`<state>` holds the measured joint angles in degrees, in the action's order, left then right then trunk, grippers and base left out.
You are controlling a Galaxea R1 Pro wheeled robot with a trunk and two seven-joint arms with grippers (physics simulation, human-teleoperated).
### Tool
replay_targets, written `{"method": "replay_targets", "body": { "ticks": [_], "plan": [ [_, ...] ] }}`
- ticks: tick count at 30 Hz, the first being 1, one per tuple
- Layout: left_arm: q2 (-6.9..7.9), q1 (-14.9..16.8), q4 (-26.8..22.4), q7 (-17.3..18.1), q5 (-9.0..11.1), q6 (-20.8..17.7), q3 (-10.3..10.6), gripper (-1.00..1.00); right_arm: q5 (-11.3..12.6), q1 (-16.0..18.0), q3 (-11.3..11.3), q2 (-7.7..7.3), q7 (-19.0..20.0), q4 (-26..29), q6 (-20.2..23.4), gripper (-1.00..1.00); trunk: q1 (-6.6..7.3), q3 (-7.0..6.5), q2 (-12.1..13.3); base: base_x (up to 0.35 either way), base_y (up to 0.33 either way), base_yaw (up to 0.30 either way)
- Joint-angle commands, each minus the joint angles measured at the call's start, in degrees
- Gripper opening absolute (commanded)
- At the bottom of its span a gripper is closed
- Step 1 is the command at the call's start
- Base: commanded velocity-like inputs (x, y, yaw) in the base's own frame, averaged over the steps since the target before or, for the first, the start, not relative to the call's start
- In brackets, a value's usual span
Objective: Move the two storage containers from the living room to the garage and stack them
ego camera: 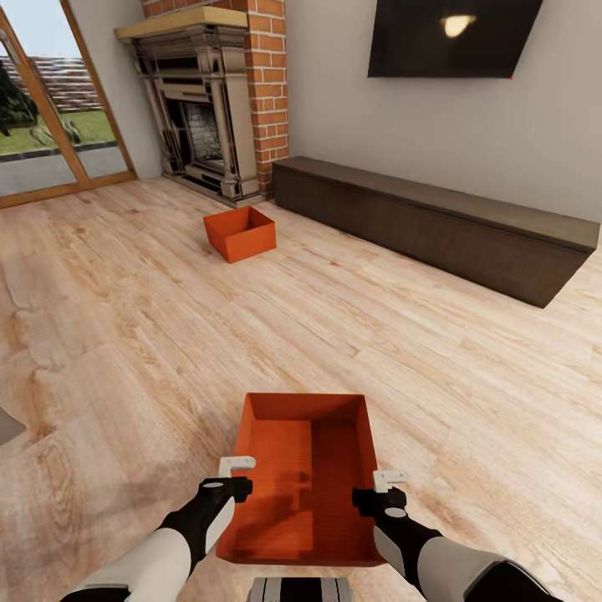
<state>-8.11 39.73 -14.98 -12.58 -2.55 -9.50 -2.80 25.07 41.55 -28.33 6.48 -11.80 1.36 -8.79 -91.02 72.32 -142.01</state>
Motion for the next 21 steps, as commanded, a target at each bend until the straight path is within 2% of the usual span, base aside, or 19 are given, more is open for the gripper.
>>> {"method": "replay_targets", "body": {
  "ticks": [1,5,21],
  "plan": [
    [-0.05,0.0,-0.1,-0.1,-0.3,-0.3,-0.3,1.00,0.5,0.0,-0.5,0.02,-0.2,0.0,-0.2,1.00,-0.21,0.22,-0.4,0.000,0.000,0.000],
    [-0.06,0.0,-0.1,-0.1,-0.3,-0.3,-0.3,1.00,0.5,0.0,-0.5,0.02,-0.2,0.0,-0.2,1.00,-0.70,1.03,-1.3,0.000,0.000,0.000],
    [-0.06,0.0,-0.1,-0.2,-0.3,-0.4,-0.3,1.00,0.6,0.0,-0.5,0.02,-0.2,0.0,-0.2,1.00,-0.70,1.03,-1.3,0.000,0.000,0.000]
  ]
}}
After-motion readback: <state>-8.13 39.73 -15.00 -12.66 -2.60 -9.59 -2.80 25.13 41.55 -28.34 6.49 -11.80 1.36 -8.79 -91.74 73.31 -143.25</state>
